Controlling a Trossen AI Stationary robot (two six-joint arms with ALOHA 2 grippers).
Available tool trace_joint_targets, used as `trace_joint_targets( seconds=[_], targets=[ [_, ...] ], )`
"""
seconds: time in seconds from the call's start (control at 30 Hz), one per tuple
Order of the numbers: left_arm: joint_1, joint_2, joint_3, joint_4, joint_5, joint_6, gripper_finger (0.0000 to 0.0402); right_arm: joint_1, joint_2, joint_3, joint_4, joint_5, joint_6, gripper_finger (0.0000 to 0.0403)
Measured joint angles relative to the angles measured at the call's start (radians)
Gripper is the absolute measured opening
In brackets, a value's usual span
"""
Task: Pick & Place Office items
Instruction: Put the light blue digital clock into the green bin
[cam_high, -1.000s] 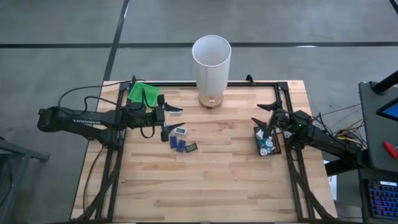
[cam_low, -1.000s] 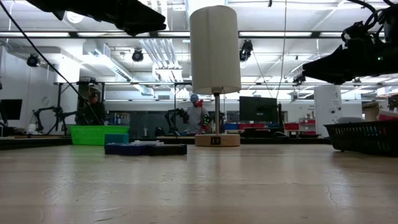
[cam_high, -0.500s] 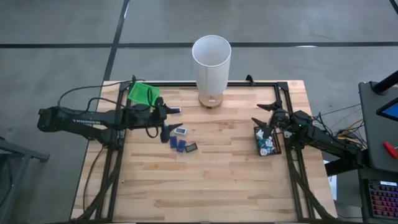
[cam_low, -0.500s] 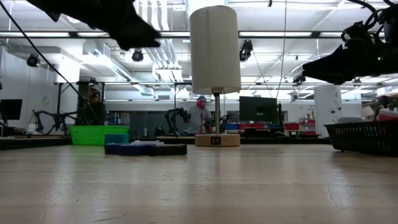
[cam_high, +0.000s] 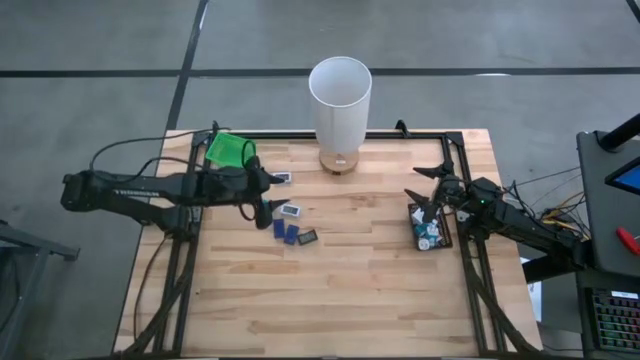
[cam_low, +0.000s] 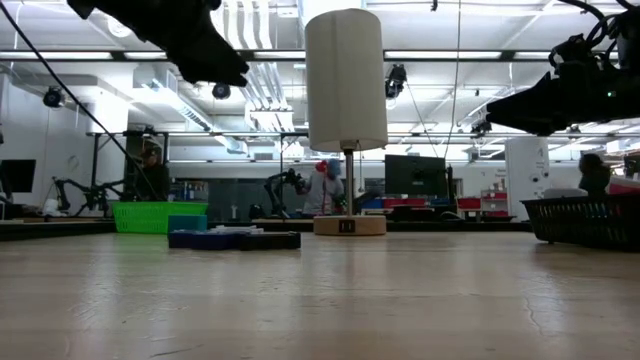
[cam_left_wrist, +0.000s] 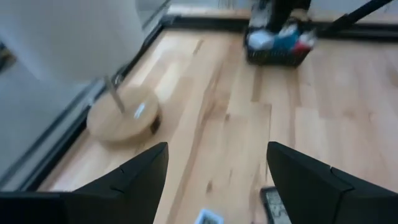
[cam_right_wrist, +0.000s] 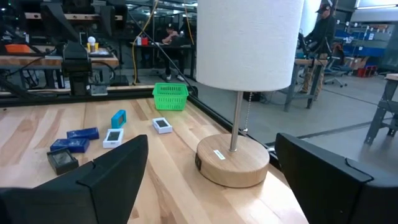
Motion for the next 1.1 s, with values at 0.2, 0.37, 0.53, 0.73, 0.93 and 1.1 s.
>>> trace_joint_targets(
  seconds=[0.2, 0.37, 0.53, 0.73, 0.93, 1.1],
  targets=[
    [0.002, 0.064, 0.115, -0.342, -0.077, -0.064, 0.0281, 0.000, 0.000, 0.000, 0.000, 0.000, 0.000, 0.0341],
    [0.003, 0.139, 0.191, -0.564, -0.092, -0.053, 0.0281, 0.000, 0.000, 0.000, 0.000, 0.000, 0.000, 0.0343],
    [0.013, 0.210, 0.215, -0.646, -0.159, -0.082, 0.0280, 0.000, 0.000, 0.000, 0.000, 0.000, 0.000, 0.0349],
    [0.054, 0.279, 0.214, -0.647, -0.161, -0.034, 0.0279, 0.000, 0.000, 0.000, 0.000, 0.000, 0.000, 0.0346],
    [0.106, 0.329, 0.197, -0.647, -0.096, 0.027, 0.0275, 0.000, 0.000, 0.000, 0.000, 0.000, 0.000, 0.0340],
    [0.175, 0.342, 0.178, -0.654, -0.024, 0.050, 0.0275, 0.000, 0.000, 0.000, 0.000, 0.000, 0.000, 0.0344]
  ],
)
